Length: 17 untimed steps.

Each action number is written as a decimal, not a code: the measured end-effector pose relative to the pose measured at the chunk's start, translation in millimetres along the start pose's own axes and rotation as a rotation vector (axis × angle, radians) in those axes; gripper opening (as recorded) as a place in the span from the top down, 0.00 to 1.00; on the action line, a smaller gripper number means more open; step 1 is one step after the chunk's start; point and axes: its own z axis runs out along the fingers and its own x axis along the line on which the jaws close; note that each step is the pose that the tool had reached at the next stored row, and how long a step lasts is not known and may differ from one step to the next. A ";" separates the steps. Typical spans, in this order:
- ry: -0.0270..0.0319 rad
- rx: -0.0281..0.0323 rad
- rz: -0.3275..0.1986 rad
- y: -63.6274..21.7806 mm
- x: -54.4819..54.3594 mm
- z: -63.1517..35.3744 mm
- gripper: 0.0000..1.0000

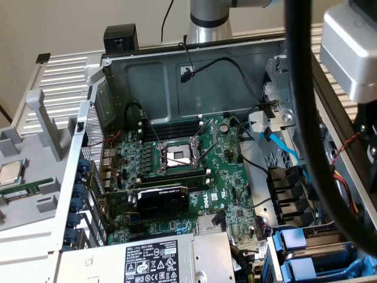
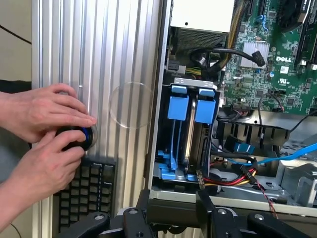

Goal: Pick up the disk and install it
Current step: 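Insert the first disk wire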

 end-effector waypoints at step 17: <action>-0.1282 -0.0110 -0.119 -2.0 0.2 7.4 0.51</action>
